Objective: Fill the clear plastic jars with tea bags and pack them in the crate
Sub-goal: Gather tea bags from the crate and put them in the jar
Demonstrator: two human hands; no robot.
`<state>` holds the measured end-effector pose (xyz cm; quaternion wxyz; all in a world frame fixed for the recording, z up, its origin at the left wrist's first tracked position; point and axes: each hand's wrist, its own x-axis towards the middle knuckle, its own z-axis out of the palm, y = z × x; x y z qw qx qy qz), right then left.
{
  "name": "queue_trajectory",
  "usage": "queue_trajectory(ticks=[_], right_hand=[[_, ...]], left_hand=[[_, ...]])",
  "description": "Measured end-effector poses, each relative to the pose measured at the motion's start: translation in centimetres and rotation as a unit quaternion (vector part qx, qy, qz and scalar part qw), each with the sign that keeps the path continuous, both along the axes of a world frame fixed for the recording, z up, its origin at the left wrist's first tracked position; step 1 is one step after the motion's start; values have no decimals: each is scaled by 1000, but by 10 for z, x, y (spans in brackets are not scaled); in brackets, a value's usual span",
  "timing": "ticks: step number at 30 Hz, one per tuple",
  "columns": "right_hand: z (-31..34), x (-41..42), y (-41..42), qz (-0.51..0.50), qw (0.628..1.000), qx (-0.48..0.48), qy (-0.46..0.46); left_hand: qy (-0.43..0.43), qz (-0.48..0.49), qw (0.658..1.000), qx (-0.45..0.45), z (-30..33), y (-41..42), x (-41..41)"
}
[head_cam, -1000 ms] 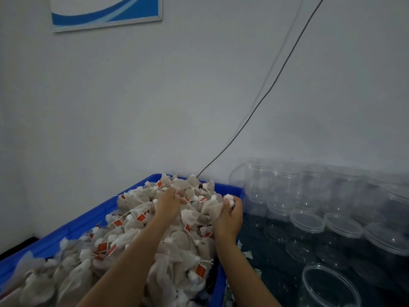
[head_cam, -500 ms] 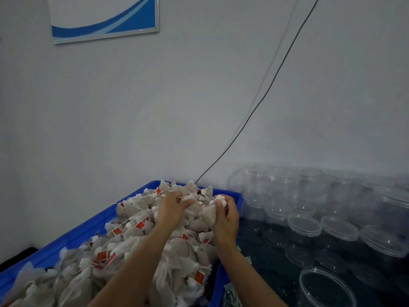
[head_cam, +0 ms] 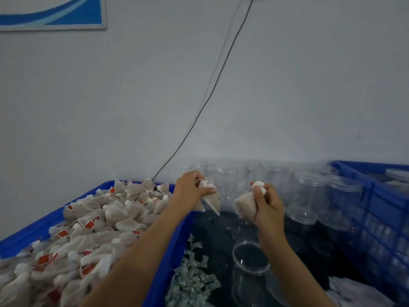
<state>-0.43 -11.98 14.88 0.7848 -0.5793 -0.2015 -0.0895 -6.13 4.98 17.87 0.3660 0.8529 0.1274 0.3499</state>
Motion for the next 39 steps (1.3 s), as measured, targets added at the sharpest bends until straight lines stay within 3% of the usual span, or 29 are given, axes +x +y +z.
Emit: queue_trajectory(ticks=[4, 8, 17, 24, 27, 32, 35, 39], right_hand=[[-10, 14, -47, -50, 998, -18, 16], [-21, 23, -75, -68, 997, -28, 22], [-46, 28, -78, -47, 996, -64, 44], [-60, 24, -71, -13, 996, -66, 56], [-62, 24, -71, -11, 996, -60, 61], [-57, 28, -76, -1, 998, -28, 61], [-54, 32, -79, 11, 998, -15, 54], [-48, 39, -81, 52, 997, -27, 47]], left_hand=[[36, -59, 997, -16, -21, -46, 24], [131, -121, 983, 31, -40, -74, 39], [265, -97, 950, 132, -62, -92, 31], [311, -158, 922, 170, -57, -90, 29], [289, -158, 933, 146, -56, -94, 31], [108, -127, 986, -2, -48, -106, 32], [57, -131, 986, -91, -47, -109, 33], [78, -151, 974, -153, -70, -113, 30]])
